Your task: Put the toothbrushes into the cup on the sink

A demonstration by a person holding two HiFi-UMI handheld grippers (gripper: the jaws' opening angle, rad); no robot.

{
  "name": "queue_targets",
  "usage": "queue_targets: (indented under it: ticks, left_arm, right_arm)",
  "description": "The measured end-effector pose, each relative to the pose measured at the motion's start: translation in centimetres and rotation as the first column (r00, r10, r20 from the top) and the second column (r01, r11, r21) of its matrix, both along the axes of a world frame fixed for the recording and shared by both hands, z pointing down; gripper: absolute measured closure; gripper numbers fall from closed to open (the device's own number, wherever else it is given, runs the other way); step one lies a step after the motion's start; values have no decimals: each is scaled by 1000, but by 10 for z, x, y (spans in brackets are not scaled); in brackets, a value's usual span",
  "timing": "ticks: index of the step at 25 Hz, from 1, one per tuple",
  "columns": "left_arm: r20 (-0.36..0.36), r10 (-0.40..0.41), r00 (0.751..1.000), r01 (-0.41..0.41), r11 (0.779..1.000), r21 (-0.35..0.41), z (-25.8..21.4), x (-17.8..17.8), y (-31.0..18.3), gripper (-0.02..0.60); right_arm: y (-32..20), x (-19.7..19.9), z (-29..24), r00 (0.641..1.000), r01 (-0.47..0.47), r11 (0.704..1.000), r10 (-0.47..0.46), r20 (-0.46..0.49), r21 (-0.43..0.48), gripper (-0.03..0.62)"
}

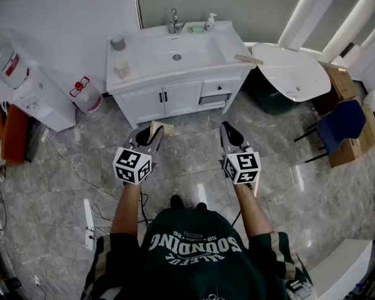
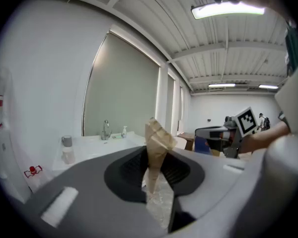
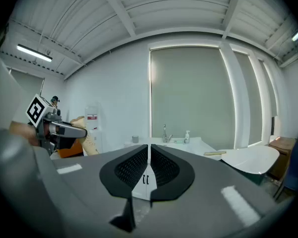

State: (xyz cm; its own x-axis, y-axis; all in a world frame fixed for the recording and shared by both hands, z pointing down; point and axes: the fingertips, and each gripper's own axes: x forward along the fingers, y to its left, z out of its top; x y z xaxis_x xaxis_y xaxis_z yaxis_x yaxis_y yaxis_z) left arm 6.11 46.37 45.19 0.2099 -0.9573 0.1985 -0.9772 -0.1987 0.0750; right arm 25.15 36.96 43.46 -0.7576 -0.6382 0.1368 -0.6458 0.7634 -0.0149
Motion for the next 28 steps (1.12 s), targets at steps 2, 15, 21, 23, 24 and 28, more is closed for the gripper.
queue_targets:
  ticks: [2, 15, 21, 23, 24, 28]
  left_arm:
    - [0, 1, 1000, -1, 1000, -2, 3, -6, -2, 462]
    - [1, 9, 1000, -9, 1000, -20, 15, -58, -7, 462]
    - [4, 25, 1000, -25, 1000, -10, 13, -67, -12, 462]
    - [0, 21, 1000, -21, 1000, -6, 15, -71, -15, 462]
    - [-3, 17, 1000, -17, 1000, -7, 17, -73, -16, 462]
    - [-8, -10, 1000, 10, 1000, -11, 22, -89, -27, 462]
  right_arm:
    - [-3, -7, 4, 1000, -3, 1000, 3, 1, -7, 589]
    - [-3, -61, 19, 1000, -3, 1000, 3, 19, -24, 589]
    - [-11, -71, 21, 1000, -7, 1000, 7, 8, -28, 589]
    - [-14, -75, 26, 1000, -4, 999, 4, 5, -33, 589]
    - [-17, -77, 28, 1000, -1, 999, 2, 4, -37, 589]
    - [-32, -95, 37, 1000, 18, 998, -18, 9, -54, 589]
